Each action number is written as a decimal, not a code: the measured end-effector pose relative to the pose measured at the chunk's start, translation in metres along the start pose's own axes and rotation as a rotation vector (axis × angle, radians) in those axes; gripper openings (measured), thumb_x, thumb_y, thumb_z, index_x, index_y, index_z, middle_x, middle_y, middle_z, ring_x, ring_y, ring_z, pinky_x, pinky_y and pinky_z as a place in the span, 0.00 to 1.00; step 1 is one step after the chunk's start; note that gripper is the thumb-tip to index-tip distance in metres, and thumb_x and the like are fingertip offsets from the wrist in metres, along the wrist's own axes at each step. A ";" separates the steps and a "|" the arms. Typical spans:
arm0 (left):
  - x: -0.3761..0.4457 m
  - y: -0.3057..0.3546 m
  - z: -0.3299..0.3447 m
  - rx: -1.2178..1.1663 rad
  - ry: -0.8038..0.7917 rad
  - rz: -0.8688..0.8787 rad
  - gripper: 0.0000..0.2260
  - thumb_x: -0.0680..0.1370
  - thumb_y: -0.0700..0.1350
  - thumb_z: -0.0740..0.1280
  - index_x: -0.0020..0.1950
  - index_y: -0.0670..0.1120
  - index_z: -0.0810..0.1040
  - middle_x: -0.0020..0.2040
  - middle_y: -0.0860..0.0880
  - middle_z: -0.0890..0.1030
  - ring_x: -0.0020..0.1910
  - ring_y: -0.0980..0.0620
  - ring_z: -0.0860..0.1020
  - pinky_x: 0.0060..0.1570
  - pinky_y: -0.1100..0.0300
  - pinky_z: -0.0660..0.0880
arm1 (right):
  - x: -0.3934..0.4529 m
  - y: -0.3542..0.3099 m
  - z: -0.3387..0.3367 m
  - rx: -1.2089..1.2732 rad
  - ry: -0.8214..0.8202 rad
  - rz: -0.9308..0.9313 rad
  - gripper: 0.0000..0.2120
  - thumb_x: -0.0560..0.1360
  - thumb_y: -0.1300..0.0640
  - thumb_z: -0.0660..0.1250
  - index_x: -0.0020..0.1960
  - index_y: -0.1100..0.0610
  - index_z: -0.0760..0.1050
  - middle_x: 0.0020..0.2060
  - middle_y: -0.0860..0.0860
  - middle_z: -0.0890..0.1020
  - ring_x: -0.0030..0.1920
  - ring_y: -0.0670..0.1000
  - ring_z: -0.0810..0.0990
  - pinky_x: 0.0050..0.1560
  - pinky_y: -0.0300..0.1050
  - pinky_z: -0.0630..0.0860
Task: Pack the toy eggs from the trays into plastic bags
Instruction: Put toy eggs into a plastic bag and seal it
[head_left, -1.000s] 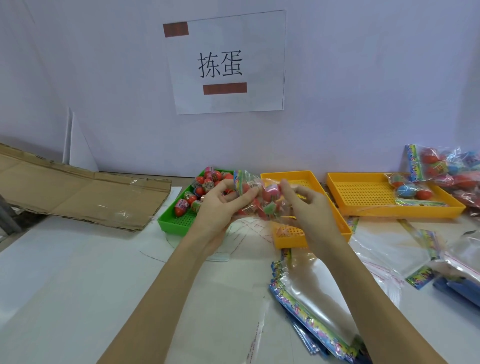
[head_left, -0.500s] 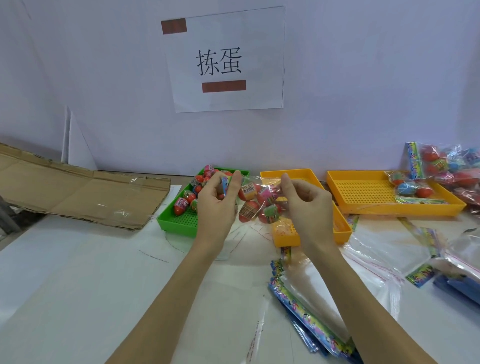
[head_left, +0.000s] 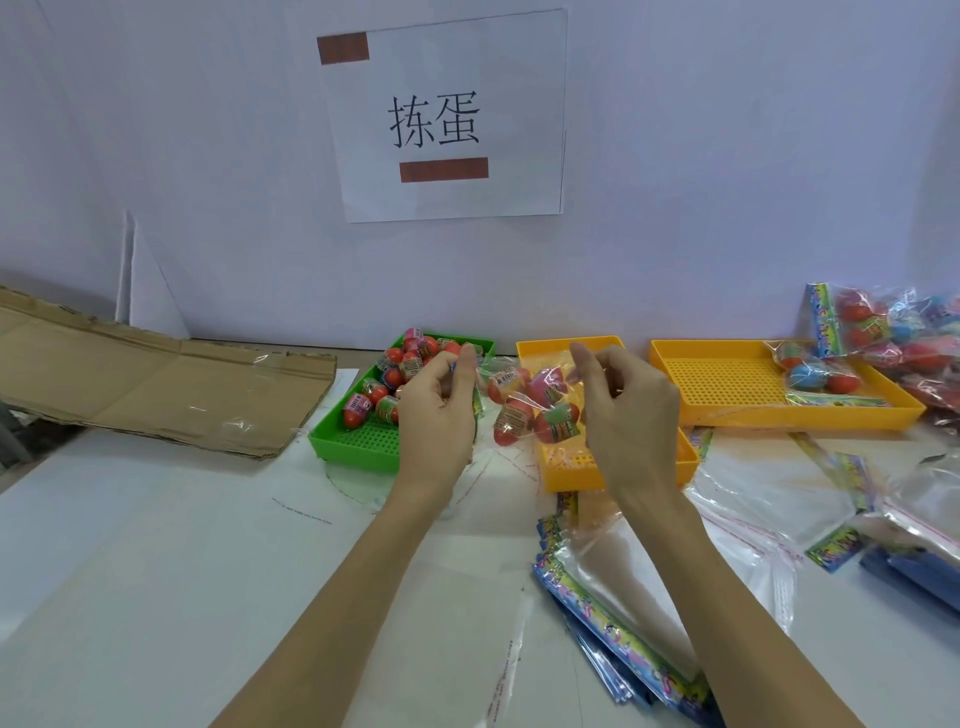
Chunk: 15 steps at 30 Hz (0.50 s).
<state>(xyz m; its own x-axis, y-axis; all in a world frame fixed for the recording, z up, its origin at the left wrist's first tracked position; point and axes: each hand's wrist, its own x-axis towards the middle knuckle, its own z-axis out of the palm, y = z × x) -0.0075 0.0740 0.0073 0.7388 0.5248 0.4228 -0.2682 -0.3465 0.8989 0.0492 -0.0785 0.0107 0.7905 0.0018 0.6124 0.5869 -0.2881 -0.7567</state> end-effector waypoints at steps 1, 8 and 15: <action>0.001 -0.001 0.000 -0.021 -0.012 -0.040 0.21 0.86 0.54 0.61 0.37 0.45 0.69 0.27 0.51 0.64 0.23 0.53 0.61 0.25 0.57 0.61 | 0.001 -0.001 -0.001 0.010 0.009 -0.002 0.16 0.82 0.46 0.65 0.42 0.53 0.81 0.27 0.43 0.76 0.29 0.45 0.76 0.30 0.31 0.68; 0.008 0.001 -0.018 -0.049 -0.470 -0.100 0.17 0.81 0.57 0.66 0.61 0.48 0.83 0.51 0.50 0.85 0.45 0.53 0.82 0.43 0.63 0.80 | 0.007 0.001 -0.009 0.273 -0.341 0.071 0.20 0.80 0.45 0.67 0.36 0.57 0.81 0.21 0.46 0.71 0.21 0.44 0.68 0.27 0.33 0.65; 0.002 0.002 -0.007 -0.166 -0.254 -0.128 0.09 0.80 0.49 0.73 0.51 0.43 0.84 0.39 0.45 0.83 0.33 0.51 0.79 0.29 0.61 0.74 | 0.010 -0.005 -0.010 0.424 -0.399 0.273 0.25 0.80 0.37 0.62 0.48 0.57 0.83 0.27 0.51 0.79 0.26 0.48 0.75 0.30 0.41 0.75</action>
<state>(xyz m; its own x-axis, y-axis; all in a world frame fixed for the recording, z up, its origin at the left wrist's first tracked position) -0.0109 0.0793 0.0108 0.8982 0.3375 0.2817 -0.2449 -0.1482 0.9582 0.0526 -0.0861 0.0231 0.8777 0.3615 0.3146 0.3087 0.0754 -0.9481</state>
